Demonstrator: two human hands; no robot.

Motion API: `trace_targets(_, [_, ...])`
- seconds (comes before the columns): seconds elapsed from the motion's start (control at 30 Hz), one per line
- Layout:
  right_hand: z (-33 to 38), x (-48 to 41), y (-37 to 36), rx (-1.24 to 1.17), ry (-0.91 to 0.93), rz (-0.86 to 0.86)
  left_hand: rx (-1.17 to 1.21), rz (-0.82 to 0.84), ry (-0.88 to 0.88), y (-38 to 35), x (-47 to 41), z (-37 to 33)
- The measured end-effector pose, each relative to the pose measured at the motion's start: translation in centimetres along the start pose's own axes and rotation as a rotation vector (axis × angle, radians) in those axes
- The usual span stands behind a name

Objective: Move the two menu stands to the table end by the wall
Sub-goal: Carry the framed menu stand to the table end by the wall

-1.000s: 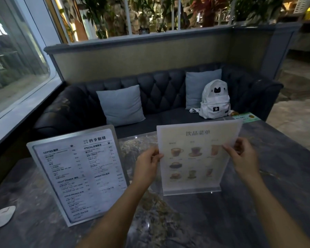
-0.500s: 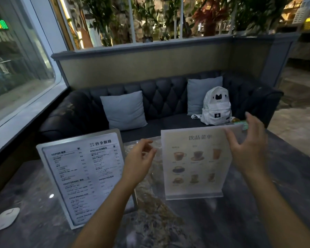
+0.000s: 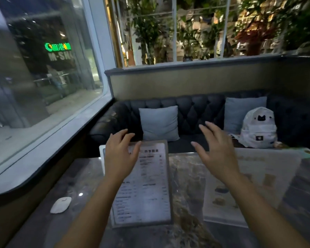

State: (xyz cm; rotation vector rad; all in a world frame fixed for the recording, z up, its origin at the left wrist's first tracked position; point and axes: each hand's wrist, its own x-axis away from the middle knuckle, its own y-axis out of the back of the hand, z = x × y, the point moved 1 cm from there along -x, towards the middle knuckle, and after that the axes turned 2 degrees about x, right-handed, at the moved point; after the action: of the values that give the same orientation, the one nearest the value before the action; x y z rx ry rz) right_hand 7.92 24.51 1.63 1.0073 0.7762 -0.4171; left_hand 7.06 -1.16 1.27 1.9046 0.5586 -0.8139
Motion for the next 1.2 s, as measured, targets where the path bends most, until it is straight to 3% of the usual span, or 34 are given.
trace_targets(0.33, [4.9, -0.7, -9.6, -0.098, -0.057, 0.306, -0.099, 0.166, 0.175, 1.5, 1.5, 8.3])
trace_targets(0.53, [5.2, -0.1, -11.8, -0.236, -0.17, 0.331, 0.198, 0.271, 0.269, 0.6, 2.2, 9.8])
trace_targets(0.77, [4.7, 2.2, -13.1, -0.438, -0.294, 0.36, 0.536, 0.167, 0.426, -0.2, 4.3, 10.8])
trace_targets(0.87, [4.3, 4.4, -13.4, -0.545, -0.327, 0.353, 0.534, 0.201, 0.464, -1.0, 6.3, 11.4])
trace_targets(1.0, [3.6, 7.9, -14.2, -0.658, -0.528, 0.361, 0.517, 0.312, 0.602, -2.5, 9.8, 12.5])
trace_targets(1.2, [1.5, 10.6, -16.1, -0.535, -0.739, 0.462, 0.703, 0.292, 0.838, -3.7, 12.5, 13.7])
